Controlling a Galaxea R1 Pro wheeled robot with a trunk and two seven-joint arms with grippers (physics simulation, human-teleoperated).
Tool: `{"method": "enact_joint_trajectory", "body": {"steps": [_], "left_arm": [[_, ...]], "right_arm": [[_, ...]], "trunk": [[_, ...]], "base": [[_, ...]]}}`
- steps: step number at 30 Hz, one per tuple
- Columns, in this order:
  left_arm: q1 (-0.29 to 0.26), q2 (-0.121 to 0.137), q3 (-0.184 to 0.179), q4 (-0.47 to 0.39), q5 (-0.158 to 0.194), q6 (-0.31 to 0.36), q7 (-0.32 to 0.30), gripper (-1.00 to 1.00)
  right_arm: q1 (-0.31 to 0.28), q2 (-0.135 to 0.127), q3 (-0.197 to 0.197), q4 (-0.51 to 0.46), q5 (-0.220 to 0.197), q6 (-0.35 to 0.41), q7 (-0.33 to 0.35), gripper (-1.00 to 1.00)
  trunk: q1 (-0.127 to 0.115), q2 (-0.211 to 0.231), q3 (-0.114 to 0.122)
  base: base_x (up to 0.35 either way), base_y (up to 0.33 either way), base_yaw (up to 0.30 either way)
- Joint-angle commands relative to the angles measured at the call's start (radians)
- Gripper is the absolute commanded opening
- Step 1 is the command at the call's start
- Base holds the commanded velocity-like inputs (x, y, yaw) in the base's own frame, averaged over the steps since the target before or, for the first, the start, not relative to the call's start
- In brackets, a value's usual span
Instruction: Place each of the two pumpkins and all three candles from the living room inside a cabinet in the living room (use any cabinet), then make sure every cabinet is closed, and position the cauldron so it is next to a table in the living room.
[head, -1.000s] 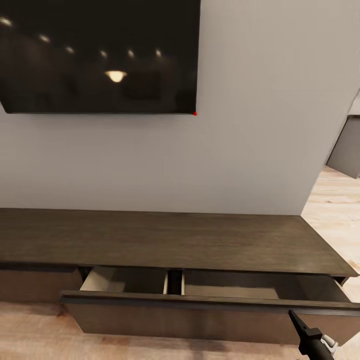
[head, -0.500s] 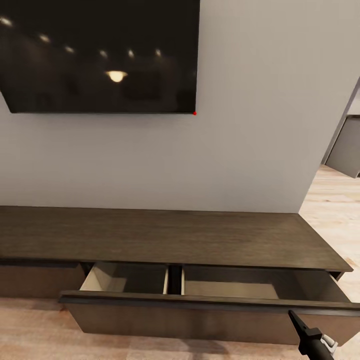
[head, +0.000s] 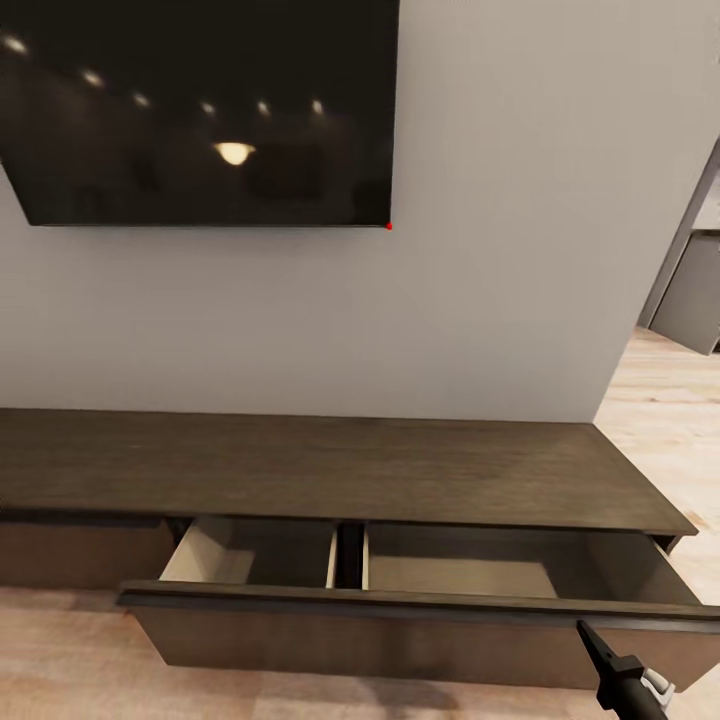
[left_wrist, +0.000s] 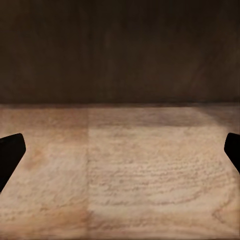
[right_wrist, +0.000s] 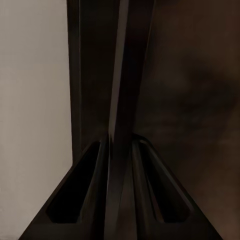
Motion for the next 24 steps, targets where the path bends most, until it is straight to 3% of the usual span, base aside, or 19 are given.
{"method": "enact_joint_trajectory", "body": {"steps": [1, 24], "left_arm": [[0.0, 0.0, 0.0, 0.0, 0.003, -0.002, -0.004, 1.0], [-0.001, -0.001, 0.001, 0.007, 0.002, -0.002, -0.004, 1.0]], "right_arm": [[-0.001, 0.0, -0.002, -0.001, -0.02, 0.02, 0.01, -1.0], [-0.001, 0.0, -0.002, -0.001, -0.02, 0.02, 0.009, -1.0]], "trunk": [[0.0, 0.0, -0.001], [0.0, 0.0, -0.001]], "base": [[-0.082, 0.0, 0.0], [-0.08, 0.0, 0.0]]}}
